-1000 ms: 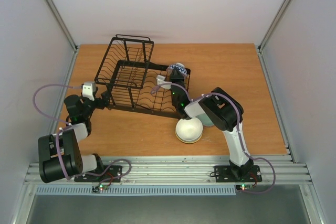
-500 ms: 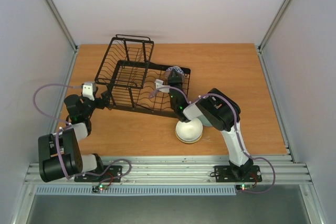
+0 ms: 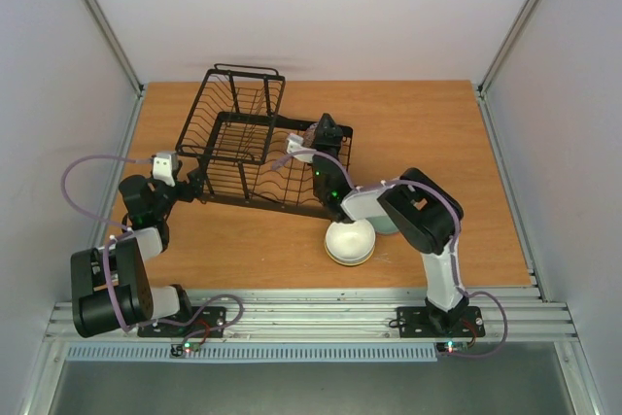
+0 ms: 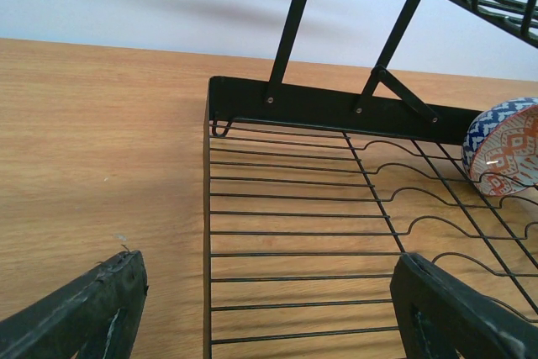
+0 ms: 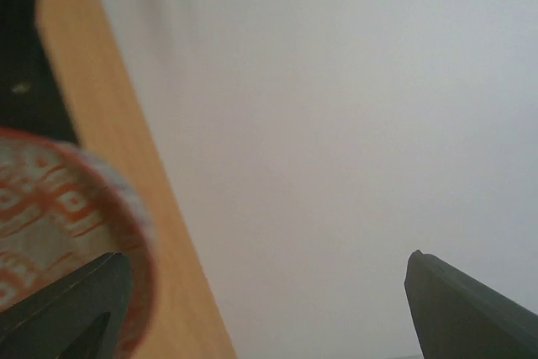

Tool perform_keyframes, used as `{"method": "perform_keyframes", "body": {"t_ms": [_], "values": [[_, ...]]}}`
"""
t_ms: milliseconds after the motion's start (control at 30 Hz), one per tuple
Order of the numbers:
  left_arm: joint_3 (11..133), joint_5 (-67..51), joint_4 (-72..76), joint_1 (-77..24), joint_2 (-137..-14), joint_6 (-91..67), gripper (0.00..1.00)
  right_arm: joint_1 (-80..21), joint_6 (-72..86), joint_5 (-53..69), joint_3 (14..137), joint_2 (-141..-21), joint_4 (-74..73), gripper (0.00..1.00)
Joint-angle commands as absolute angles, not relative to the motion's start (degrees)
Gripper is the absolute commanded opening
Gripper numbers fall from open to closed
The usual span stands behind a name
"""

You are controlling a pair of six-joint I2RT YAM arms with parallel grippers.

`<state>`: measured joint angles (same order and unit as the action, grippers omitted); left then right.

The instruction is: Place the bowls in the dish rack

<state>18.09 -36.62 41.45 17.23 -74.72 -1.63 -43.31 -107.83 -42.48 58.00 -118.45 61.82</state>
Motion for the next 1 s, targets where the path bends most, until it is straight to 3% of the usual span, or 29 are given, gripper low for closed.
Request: {"method": "perform_keyframes", "body": {"t_ms": [0,100,167,267,367,500,633,967], "values": [[19.16,-37.64,45.09,16.79,-74.27,-0.1,0.8,-44.44,-101.65,-44.97,58.18,-111.06,59.17,0.9],[19.23,-37.53,45.09,16.78,-74.26,-0.09,0.8,-45.15,-94.21,-47.04,59.18,-104.71,49.37,0.87],[19.16,-37.46,45.09,16.77,-74.14,-0.15,0.8,-45.11,-81.93,-48.52,61.49,-98.96,33.23,0.82],[19.0,-37.36,44.97,16.79,-73.63,-0.09,0.8,-43.32,-51.94,-43.68,67.54,-90.35,-3.67,0.65],[18.75,-37.33,44.73,16.79,-73.07,-0.09,0.81,-40.15,-34.75,-37.51,68.68,-83.03,-19.4,0.5],[18.38,-37.3,44.81,16.78,-72.35,-0.09,0.81,-38.97,-22.35,-43.01,66.57,-78.65,-31.99,0.52],[18.3,-37.6,44.91,16.78,-72.33,-0.09,0.81,-35.02,-9.05,-40.11,62.46,-74.83,-43.17,0.52],[18.62,-36.93,44.84,16.74,-73.26,-0.09,0.81,-28.78,-1.8,-23.86,47.35,-65.36,-40.87,0.38]]}}
